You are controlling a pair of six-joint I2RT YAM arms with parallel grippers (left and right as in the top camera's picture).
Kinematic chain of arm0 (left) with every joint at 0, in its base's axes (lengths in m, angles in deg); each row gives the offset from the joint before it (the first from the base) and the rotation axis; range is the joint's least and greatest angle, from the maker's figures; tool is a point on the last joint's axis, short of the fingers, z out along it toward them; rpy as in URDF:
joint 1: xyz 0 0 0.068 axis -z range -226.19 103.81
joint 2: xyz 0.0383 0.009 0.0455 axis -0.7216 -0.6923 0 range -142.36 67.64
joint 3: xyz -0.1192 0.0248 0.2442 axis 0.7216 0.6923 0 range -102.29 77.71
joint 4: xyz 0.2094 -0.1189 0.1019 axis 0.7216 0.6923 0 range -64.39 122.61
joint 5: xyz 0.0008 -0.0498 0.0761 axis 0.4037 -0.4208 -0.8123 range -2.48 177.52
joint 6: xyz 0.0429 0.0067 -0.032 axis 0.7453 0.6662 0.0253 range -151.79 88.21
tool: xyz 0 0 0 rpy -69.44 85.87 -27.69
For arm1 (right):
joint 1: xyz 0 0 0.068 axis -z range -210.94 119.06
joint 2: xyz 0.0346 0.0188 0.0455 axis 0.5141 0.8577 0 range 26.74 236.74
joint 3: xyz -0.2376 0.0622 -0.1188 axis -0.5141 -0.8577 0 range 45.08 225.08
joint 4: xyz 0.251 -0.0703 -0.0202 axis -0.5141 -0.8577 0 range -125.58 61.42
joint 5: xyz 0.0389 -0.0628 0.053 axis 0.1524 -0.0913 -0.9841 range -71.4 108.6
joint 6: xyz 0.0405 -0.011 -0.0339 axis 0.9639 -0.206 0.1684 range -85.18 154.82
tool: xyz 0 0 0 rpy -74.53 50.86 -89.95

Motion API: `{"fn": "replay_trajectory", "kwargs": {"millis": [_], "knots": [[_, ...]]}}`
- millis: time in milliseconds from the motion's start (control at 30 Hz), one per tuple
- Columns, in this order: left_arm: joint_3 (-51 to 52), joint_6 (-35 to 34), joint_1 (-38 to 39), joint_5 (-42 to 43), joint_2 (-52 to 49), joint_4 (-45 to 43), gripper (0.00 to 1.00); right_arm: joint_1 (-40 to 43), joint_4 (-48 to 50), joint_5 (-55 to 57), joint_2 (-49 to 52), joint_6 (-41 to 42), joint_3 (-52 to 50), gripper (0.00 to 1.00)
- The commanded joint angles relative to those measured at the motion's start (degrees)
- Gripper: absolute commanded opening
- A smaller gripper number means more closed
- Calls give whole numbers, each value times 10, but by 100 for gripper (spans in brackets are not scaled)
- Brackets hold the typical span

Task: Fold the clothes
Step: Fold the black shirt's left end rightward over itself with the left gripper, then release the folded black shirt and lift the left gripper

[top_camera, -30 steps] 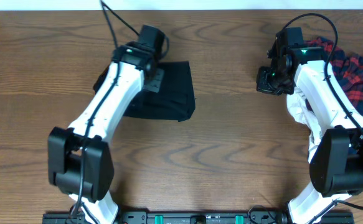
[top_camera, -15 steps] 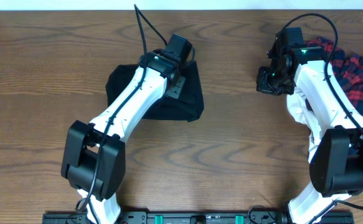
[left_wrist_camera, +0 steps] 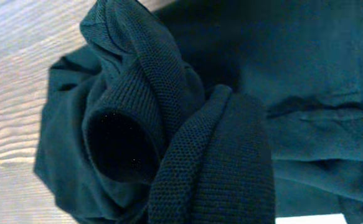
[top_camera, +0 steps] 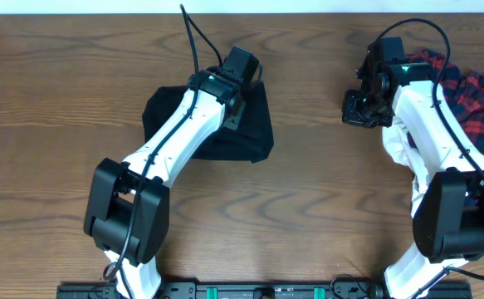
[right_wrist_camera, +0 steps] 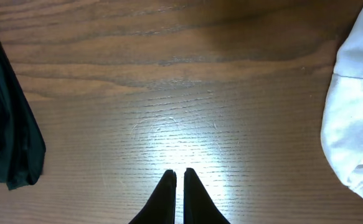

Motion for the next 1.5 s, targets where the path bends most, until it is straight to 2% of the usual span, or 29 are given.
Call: {"fn": "replay_trajectory", "kwargs": {"millis": [0, 100, 300, 500, 767, 1000, 1067, 1133, 1167, 1233, 1467], "knots": [[-31, -6, -5, -31, 26, -3, 6, 4, 2, 1, -6, -4, 5, 6], [-41, -7, -5, -35, 27, -3, 6, 4, 1, 1, -6, -8, 5, 6], [-65, -26, -5, -111, 32, -2, 6, 4, 1, 1, -6, -8, 5, 6], [-102, -26, -3, -103, 42, -2, 6, 4, 1, 2, -6, -8, 5, 6], [-103, -26, 24, -99, 41, 11, 6, 4, 1, 1, -6, -8, 5, 6], [-96, -40, 35, -42, 11, 22, 7, 4, 1, 1, -6, -8, 5, 6], [-96, -40, 35, -26, 5, 25, 35, 4, -1, 1, -6, -8, 5, 6], [-96, -39, 35, -12, 3, 28, 67, 4, -1, 1, -6, -8, 5, 6], [-96, -39, 35, -11, 3, 28, 76, 4, 0, 1, -6, -8, 5, 6], [-96, -39, 35, -12, 5, 28, 82, 4, 2, 1, -6, -8, 5, 6], [-97, -30, 29, -14, 21, 28, 83, 4, 1, 1, -6, -8, 5, 6]]}}
